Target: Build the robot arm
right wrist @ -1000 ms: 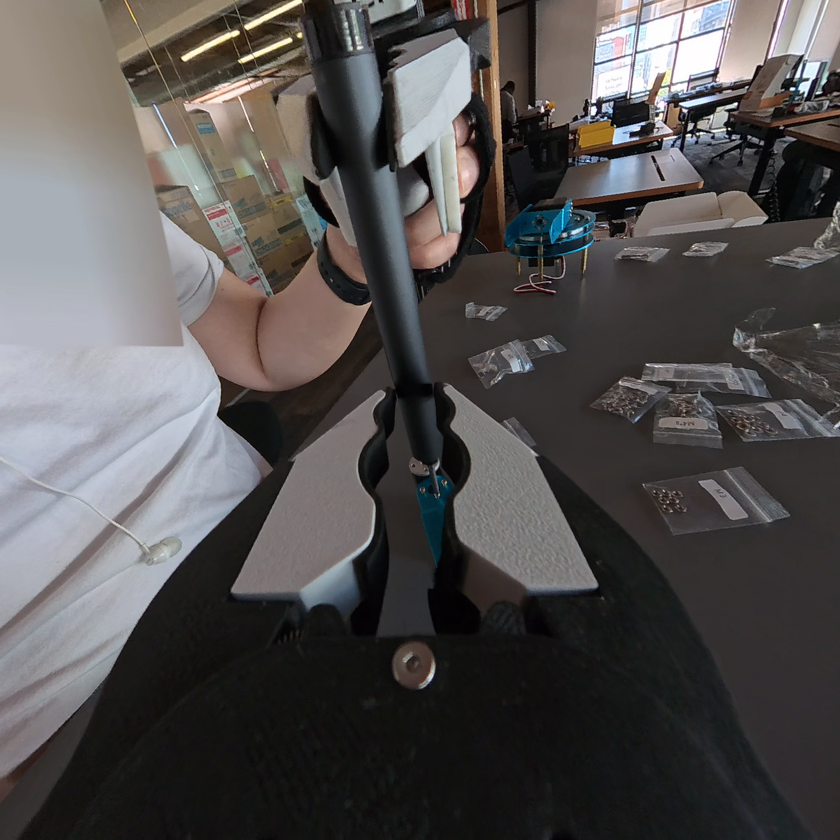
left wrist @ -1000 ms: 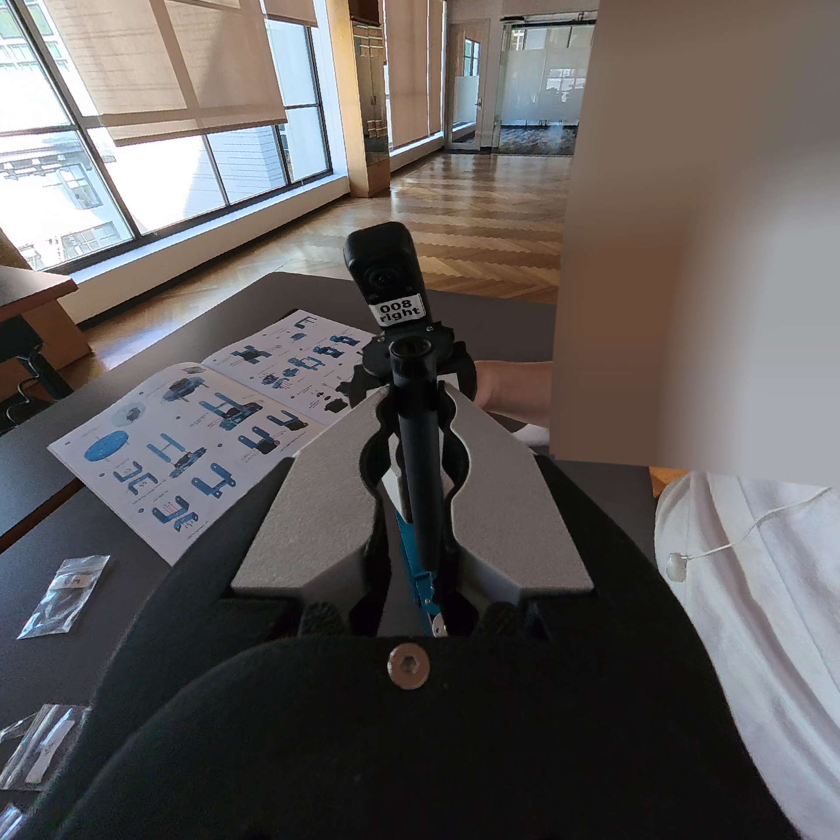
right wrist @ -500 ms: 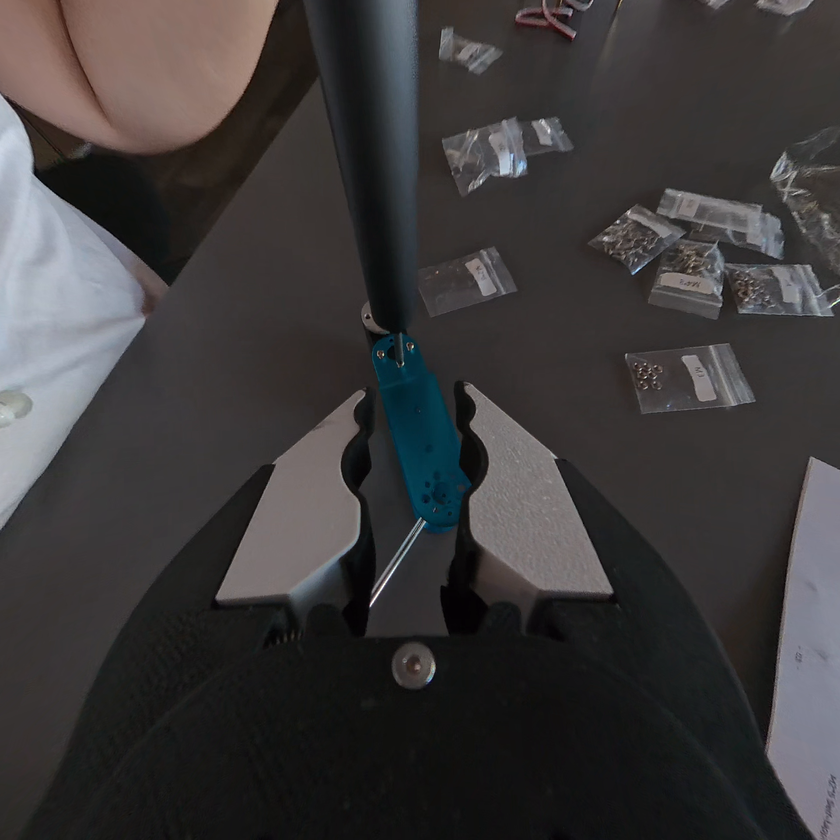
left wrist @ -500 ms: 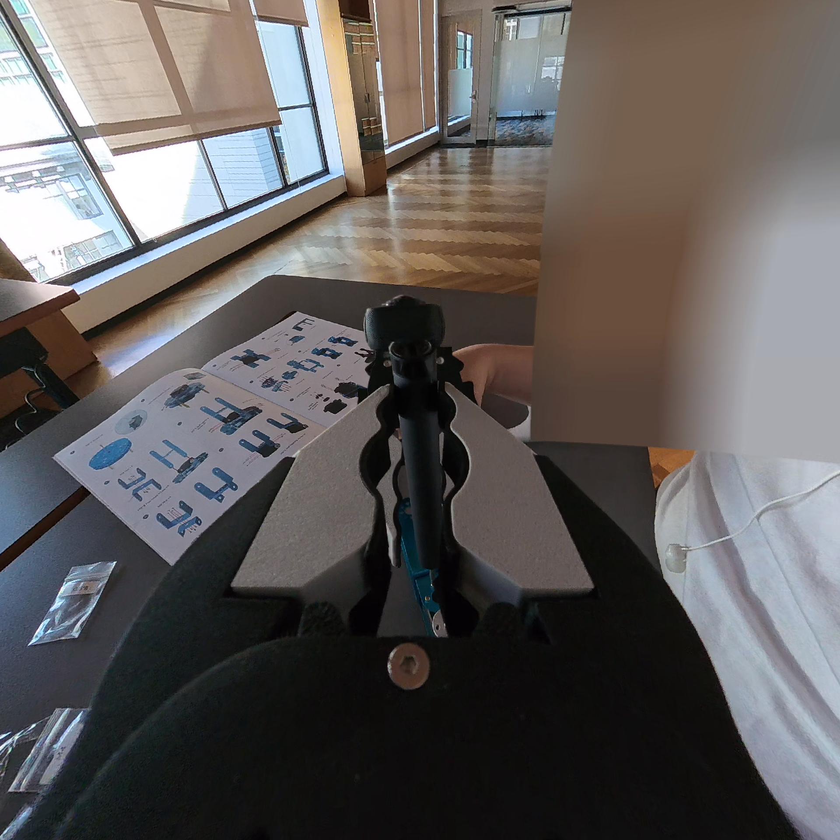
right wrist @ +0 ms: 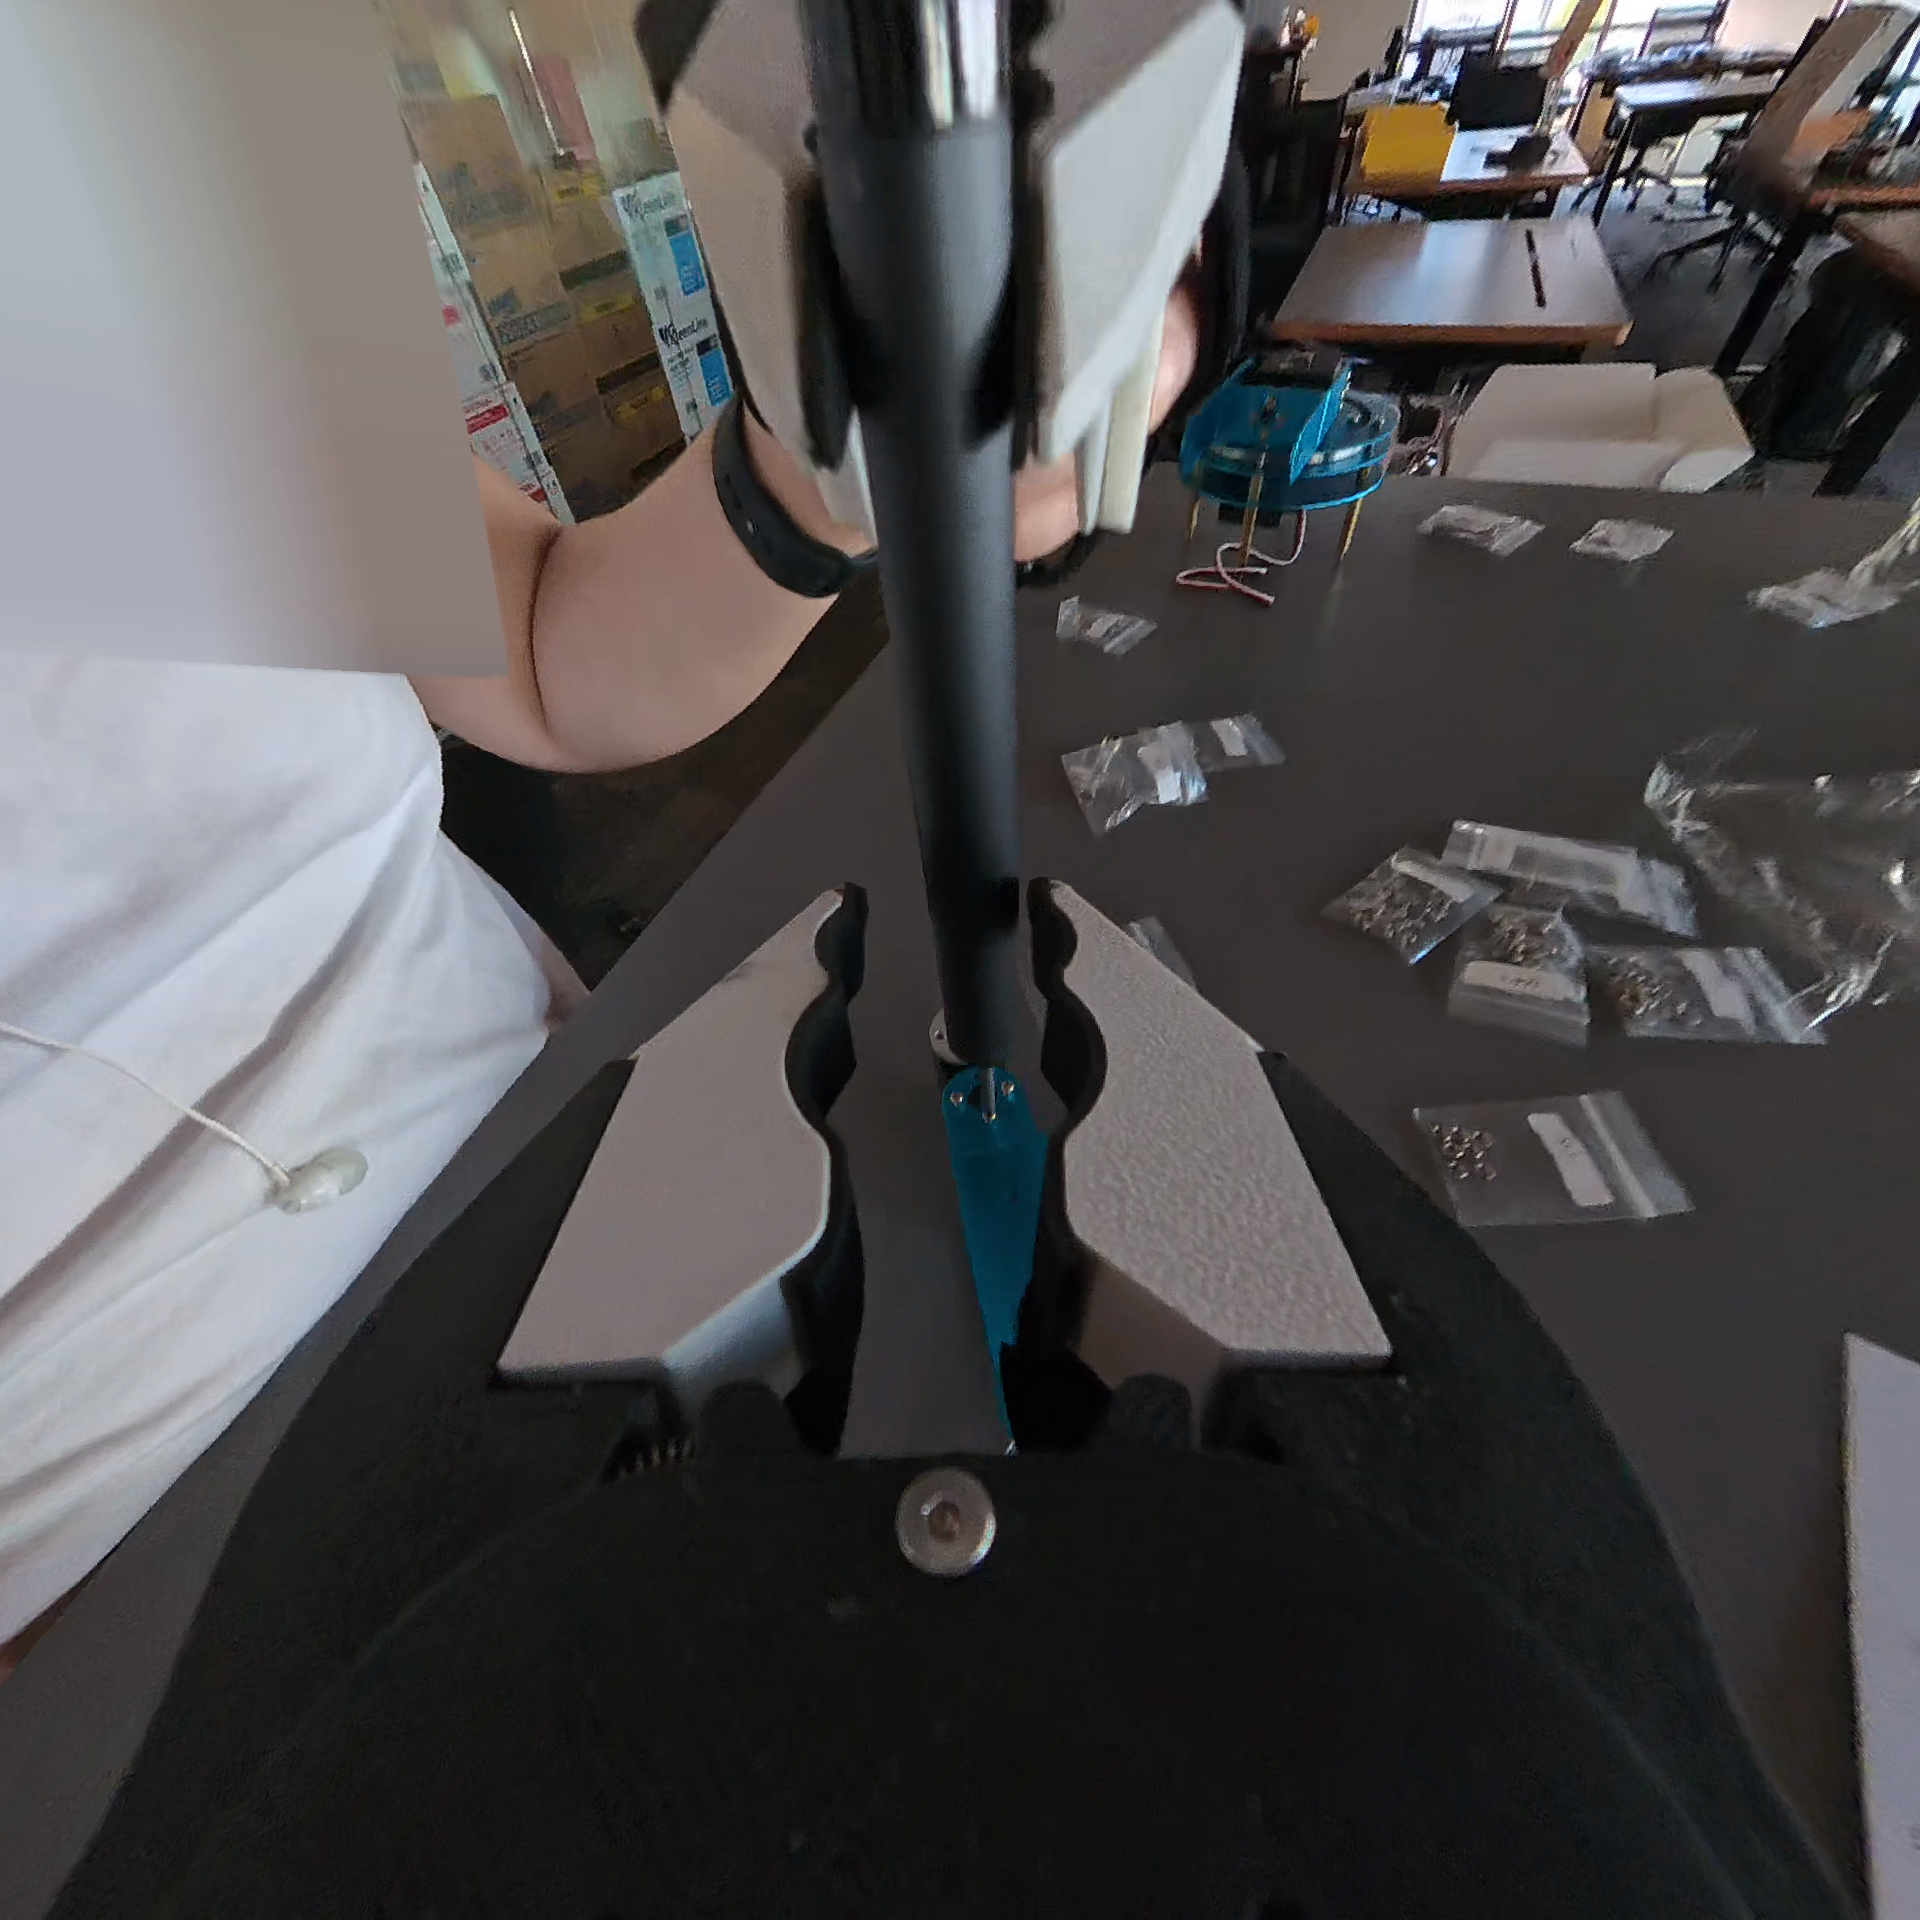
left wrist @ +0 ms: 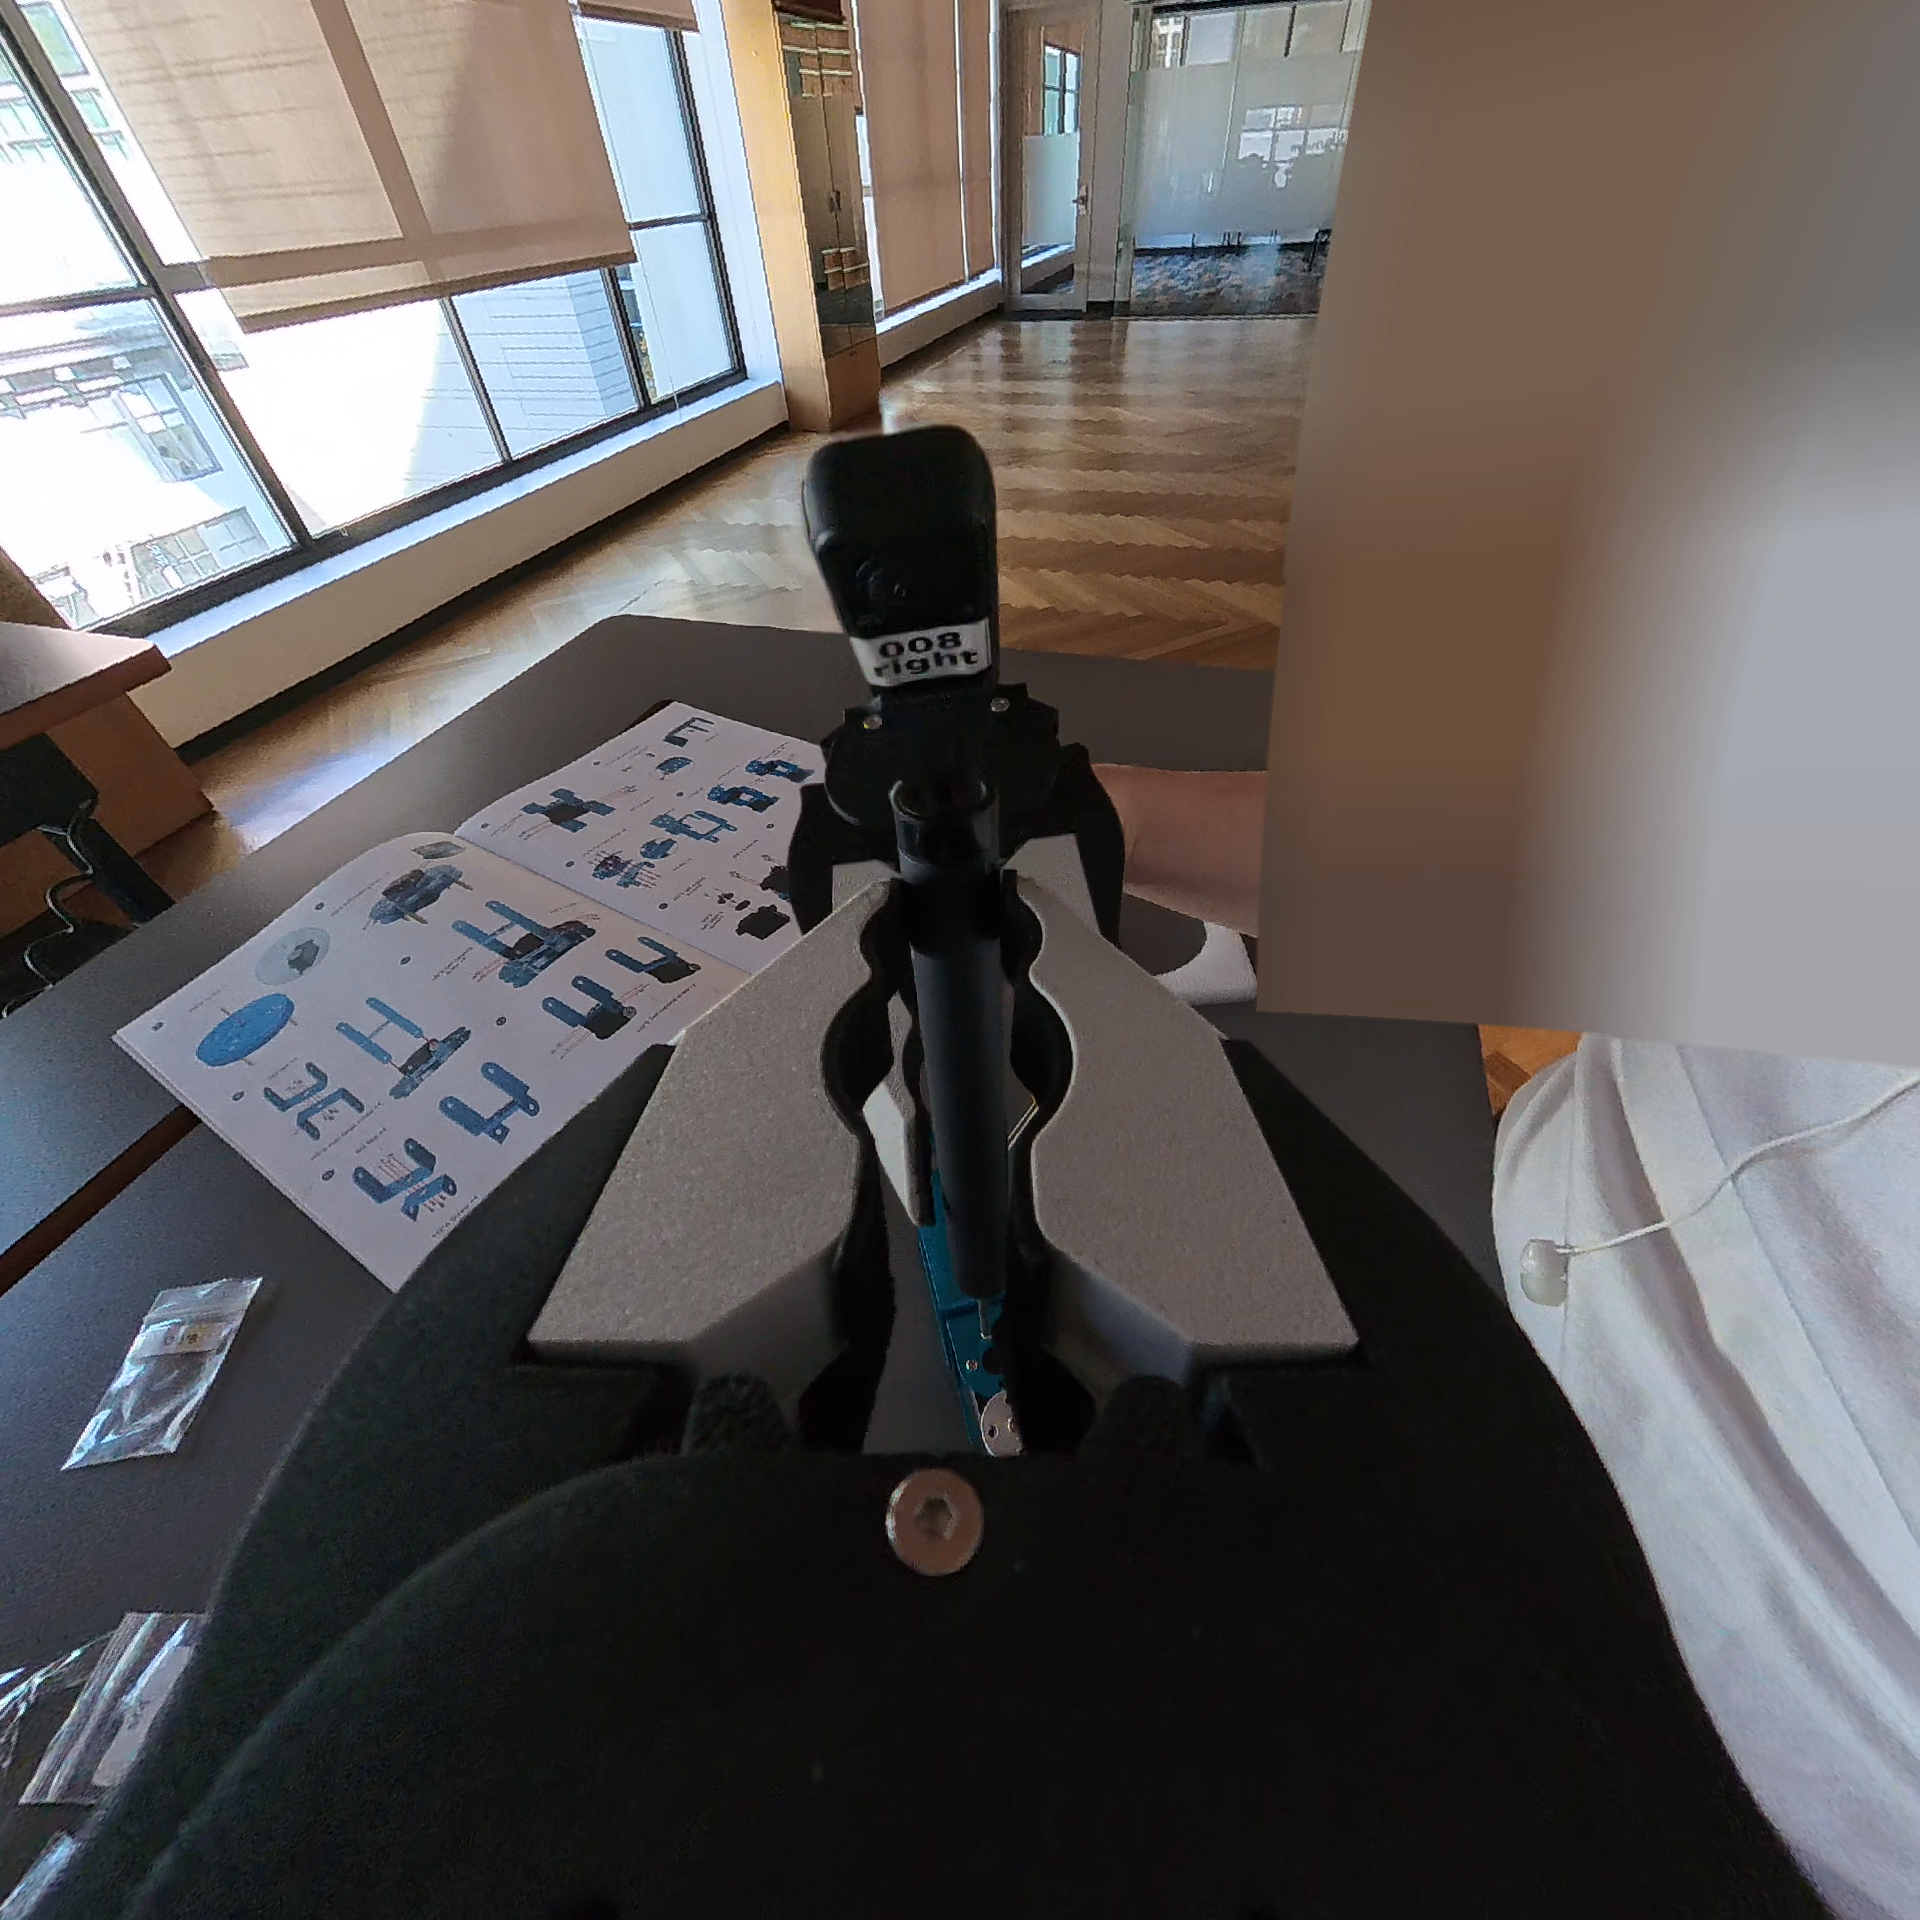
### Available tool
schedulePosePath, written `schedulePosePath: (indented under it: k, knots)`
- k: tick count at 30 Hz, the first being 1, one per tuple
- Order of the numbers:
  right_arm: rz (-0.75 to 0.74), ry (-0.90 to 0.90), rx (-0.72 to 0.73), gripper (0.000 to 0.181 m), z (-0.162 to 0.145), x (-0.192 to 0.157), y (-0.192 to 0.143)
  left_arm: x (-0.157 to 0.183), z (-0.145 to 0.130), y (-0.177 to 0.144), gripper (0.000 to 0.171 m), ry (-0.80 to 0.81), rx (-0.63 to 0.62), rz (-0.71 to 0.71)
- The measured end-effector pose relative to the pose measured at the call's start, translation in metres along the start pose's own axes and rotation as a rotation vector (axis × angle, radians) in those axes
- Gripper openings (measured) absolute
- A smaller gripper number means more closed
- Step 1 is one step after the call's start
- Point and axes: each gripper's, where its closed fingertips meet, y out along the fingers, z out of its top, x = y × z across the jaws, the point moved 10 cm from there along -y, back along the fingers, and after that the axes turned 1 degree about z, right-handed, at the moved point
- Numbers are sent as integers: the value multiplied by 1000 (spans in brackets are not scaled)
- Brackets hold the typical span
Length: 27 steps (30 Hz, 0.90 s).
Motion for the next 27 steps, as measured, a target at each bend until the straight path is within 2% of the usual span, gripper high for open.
schedulePosePath:
  k: [4,21,22,25,27]
  knots:
    - [-26,-25,-10,18,3,1,-2,1,0,0,16,-4,5,-1]
    - [2,9,18,17,-1,5,-1,0,-1,-2,16,-19,14,17]
    - [8,13,16,17,-1,5,-1,0,-2,-2,17,-19,2,13]
    - [8,13,17,17,-1,5,-1,1,-9,-5,43,-20,-37,48]
    - [5,17,19,17,-1,5,-1,4,-18,-11,48,-34,-53,53]
